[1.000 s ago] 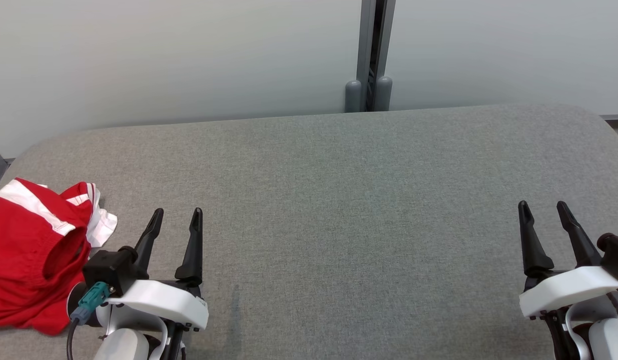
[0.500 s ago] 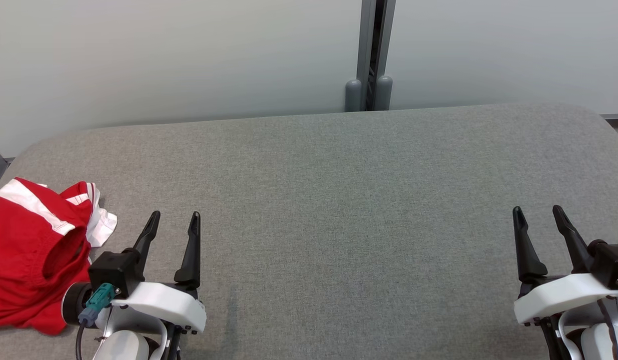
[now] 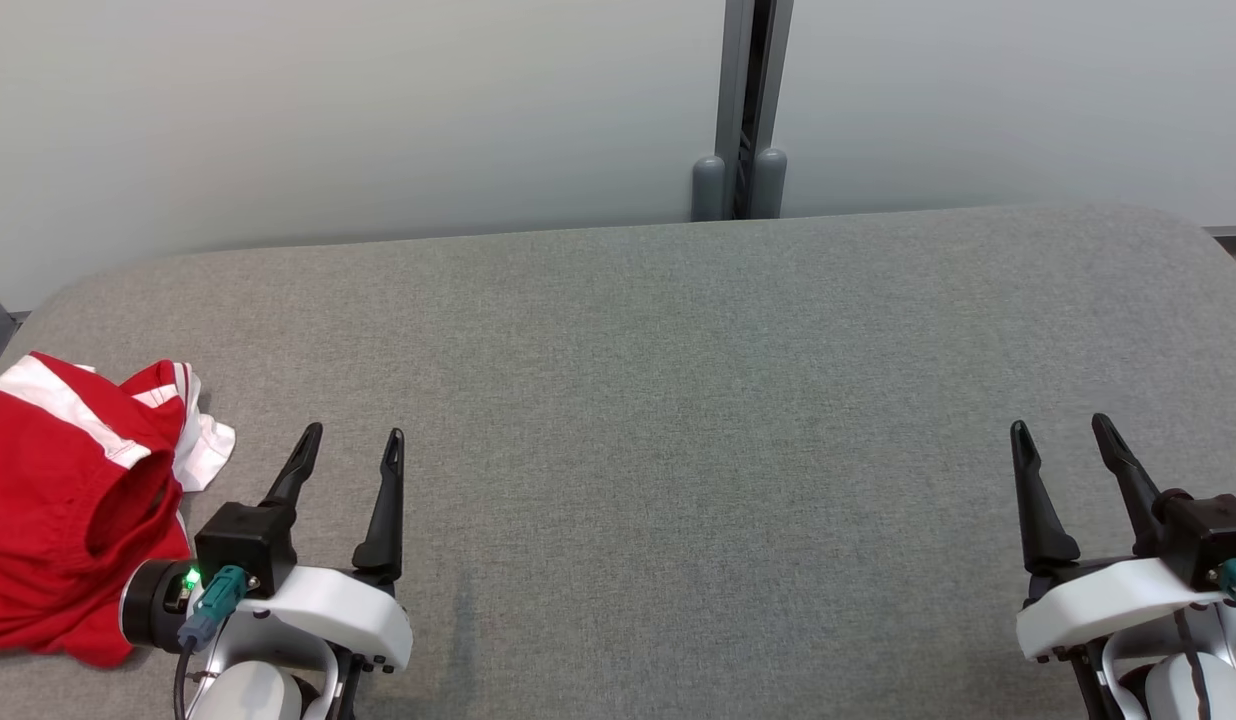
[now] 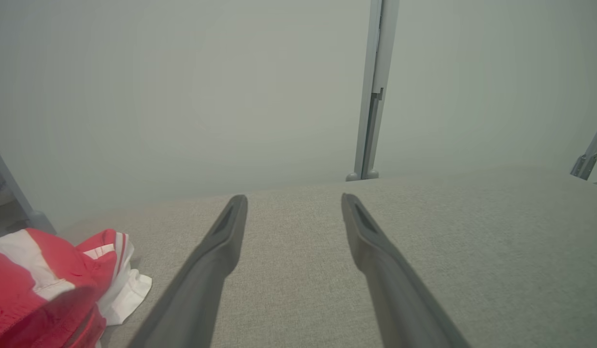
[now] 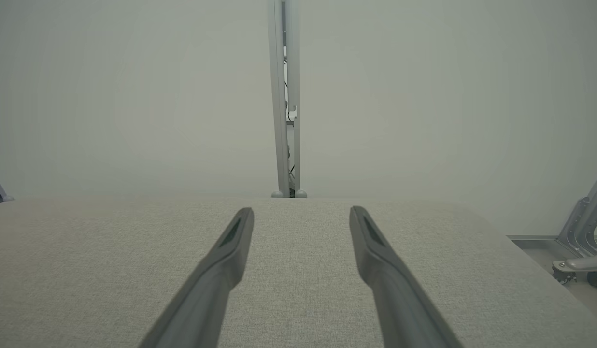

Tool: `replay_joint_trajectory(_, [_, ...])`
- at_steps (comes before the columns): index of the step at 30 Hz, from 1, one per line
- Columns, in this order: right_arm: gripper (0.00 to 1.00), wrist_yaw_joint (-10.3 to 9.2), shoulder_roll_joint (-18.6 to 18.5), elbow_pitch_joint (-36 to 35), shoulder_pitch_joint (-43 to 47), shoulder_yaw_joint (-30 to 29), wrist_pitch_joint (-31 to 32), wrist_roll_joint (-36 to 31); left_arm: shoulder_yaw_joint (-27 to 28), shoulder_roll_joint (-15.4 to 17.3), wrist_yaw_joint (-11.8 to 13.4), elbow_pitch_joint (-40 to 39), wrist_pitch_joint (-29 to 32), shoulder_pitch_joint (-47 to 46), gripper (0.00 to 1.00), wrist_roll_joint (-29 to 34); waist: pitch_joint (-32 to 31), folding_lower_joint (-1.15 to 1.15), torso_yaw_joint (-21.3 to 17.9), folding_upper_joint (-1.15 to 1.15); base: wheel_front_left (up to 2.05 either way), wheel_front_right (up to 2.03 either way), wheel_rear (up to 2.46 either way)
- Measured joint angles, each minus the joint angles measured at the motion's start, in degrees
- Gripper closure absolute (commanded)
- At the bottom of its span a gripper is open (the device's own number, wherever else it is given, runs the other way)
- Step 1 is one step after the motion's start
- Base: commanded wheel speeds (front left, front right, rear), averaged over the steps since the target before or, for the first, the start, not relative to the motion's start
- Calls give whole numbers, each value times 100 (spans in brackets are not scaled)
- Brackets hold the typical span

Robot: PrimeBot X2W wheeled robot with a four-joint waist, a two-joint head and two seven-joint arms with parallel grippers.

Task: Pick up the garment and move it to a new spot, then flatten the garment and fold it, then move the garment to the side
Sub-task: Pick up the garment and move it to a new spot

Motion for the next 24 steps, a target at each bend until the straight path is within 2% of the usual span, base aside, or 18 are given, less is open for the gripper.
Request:
replay_joint_trajectory(16, [0,1,49,76,36,-67,-43,5,-43,-22,67,23,67,-2,0,-81,-59,0,24,0,0,0,0])
replay_joint_trajectory(24, [0,0,46,-23,51,-55,-36,21,-53,-49,100,40,32,-51,0,-157,-57,0,307,0,0,0,0])
